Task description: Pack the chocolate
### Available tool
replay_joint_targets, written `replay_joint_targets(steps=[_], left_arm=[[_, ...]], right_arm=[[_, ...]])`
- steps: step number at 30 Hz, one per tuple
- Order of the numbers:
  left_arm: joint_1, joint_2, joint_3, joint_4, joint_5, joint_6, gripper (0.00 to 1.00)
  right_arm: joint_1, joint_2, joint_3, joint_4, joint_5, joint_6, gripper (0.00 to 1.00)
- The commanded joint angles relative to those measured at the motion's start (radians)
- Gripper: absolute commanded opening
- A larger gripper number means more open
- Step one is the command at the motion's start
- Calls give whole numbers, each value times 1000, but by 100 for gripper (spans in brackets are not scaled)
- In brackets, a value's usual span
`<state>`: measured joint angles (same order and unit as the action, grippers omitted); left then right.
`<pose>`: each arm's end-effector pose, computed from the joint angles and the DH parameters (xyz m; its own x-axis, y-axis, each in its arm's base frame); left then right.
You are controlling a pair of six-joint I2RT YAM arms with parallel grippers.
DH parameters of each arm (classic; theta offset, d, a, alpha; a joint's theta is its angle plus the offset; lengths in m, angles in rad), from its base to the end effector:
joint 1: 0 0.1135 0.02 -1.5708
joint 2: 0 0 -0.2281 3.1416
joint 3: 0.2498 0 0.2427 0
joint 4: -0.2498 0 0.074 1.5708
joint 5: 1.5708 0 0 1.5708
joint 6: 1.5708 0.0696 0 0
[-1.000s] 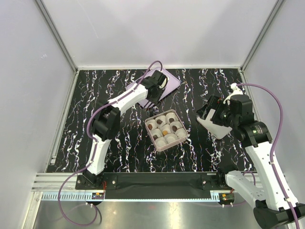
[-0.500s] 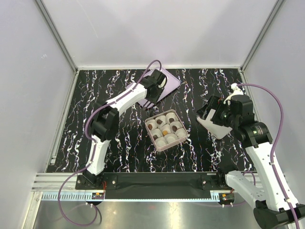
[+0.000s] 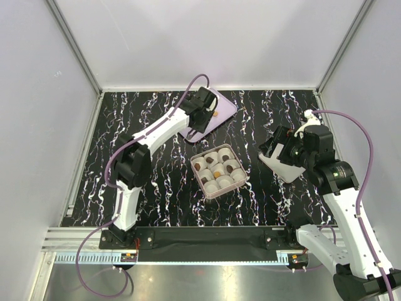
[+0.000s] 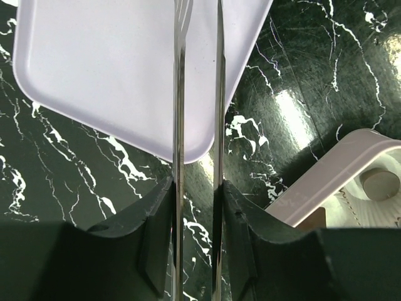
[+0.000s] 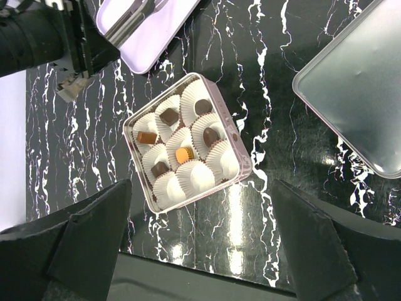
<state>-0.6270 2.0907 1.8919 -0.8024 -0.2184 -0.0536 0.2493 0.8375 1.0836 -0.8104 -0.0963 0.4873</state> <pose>0.3751 -0.2531 0.2043 -0.7066 0.4474 -0.5483 0.4410 0.8843 0.1533 0.1940 0.0563 0.3218 -0.6098 0.3257 -0.7225 -0.0439 0.8964 0.4411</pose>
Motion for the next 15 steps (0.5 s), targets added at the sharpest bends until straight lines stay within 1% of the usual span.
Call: replay_joint_targets(steps=[1,4,8,15], left_arm=[[-3,-92,19,16,-27,-6,38],[-2,-93,10,20,-32,-3,38],[-2,-75,21,38,-39,6,43],[-2,15,99,66,-19,32,47]], right_arm=[[-1,-12,16,7,0,7,100],[-1,-15,16,10,-6,10,100],[-1,-14,19,11,-6,11,100],[-1,-6,19,13,0,4,100]])
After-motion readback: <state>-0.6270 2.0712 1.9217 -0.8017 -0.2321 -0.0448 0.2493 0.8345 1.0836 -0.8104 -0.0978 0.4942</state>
